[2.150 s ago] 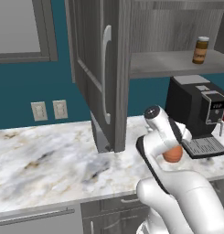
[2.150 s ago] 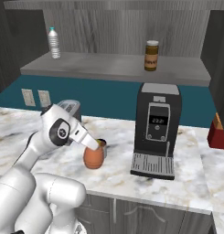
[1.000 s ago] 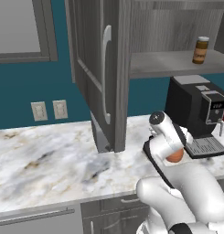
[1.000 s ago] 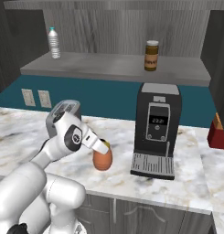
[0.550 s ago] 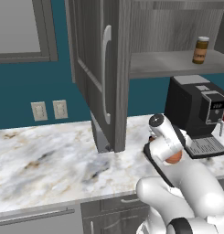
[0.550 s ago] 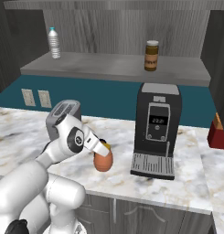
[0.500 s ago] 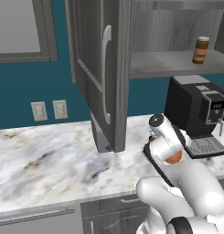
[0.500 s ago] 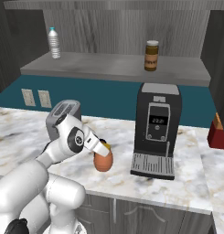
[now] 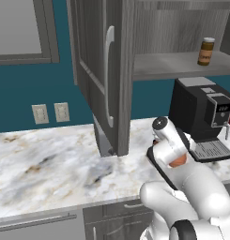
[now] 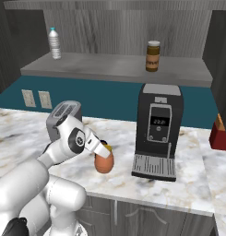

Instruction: Pick the cinnamon and honey bottle from the cabinet and place them next to the mug.

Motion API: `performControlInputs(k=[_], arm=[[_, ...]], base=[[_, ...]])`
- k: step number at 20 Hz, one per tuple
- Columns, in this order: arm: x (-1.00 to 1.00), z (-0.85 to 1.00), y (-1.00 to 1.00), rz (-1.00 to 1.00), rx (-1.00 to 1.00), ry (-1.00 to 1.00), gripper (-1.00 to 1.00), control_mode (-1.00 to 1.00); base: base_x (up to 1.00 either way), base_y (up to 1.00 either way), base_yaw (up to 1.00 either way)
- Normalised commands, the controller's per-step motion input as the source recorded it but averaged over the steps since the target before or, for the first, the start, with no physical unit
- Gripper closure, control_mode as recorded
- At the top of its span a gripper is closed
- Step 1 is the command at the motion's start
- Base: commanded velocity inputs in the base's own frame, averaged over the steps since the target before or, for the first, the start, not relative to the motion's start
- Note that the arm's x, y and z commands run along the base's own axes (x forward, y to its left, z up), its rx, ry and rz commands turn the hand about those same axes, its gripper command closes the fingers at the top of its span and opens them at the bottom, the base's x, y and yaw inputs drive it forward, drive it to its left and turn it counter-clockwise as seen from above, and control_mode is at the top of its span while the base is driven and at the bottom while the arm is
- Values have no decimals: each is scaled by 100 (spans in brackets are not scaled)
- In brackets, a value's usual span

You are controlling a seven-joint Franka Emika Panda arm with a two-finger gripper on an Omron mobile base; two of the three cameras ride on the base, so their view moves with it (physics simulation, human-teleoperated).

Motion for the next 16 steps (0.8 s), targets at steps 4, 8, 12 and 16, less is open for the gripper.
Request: performControlInputs(k=[4, 8, 12, 16], arm=[[-8, 0, 0, 0, 0, 0, -100, -100], [-10, 0, 0, 0, 0, 0, -100, -100], [-8, 0, 0, 0, 0, 0, -100, -100], [-4, 0, 0, 0, 0, 0, -100, -100]], base=[[0, 0, 0], [0, 0, 0], [0, 0, 0], [0, 0, 0]])
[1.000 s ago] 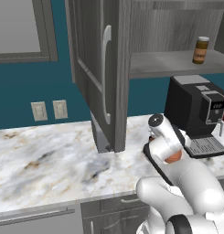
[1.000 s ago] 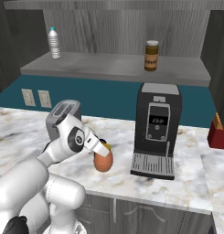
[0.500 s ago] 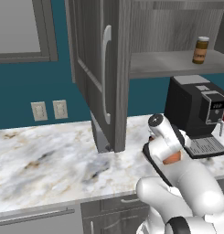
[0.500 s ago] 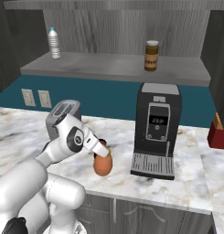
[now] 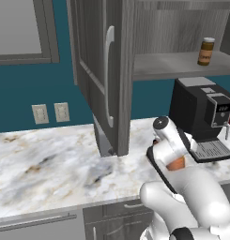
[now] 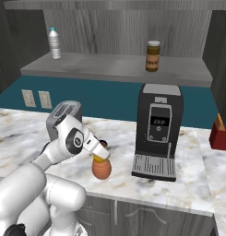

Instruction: Pick the cinnamon and honey bottle from the cabinet and place them next to the mug.

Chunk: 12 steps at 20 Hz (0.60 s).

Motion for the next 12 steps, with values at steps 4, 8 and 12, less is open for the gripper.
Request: performControlInputs(k=[4, 8, 12], arm=[[-4, 22, -1, 0, 0, -1, -100, -100], [-37, 84, 0, 0, 0, -13, -100, -100], [-49, 97, -9, 4, 0, -9, -100, -100]], base=[[0, 0, 0], [0, 0, 0], [0, 0, 0]])
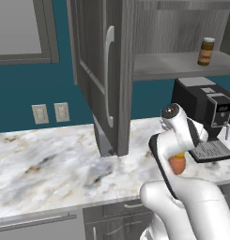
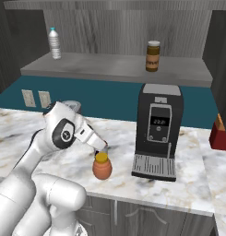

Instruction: Pick the cinnamon and honey bottle from the cabinet and place them next to the mug.

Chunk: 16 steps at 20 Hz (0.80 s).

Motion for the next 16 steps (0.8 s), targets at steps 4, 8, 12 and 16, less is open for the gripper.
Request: performControlInputs(k=[4, 8, 12, 16], arm=[[-53, 98, -17, 22, 2, 0, -100, -100], [-31, 99, -26, 33, 0, 0, -100, -100], [0, 88, -26, 38, 0, 0, -100, -100], [7, 75, -18, 38, 0, 0, -100, -100]], base=[[0, 0, 0], [0, 0, 0], [0, 0, 0], [0, 0, 0]])
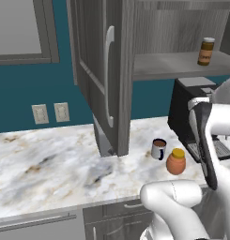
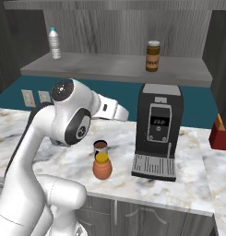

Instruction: Pick the cinnamon and honey bottle from the cabinet and place them next to the mug.

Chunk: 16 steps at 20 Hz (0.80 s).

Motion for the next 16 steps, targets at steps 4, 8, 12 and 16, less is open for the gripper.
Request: performControlInputs(k=[4, 8, 12, 16], arm=[[20, 66, -16, 36, 0, -2, -100, -100], [26, 85, -26, 22, 4, 0, -100, -100], [72, 46, -43, 1, 18, 5, -100, -100], [86, 27, -34, -6, 23, 6, -100, -100]], base=[[0, 0, 0], [0, 0, 0], [0, 0, 0], [0, 0, 0]])
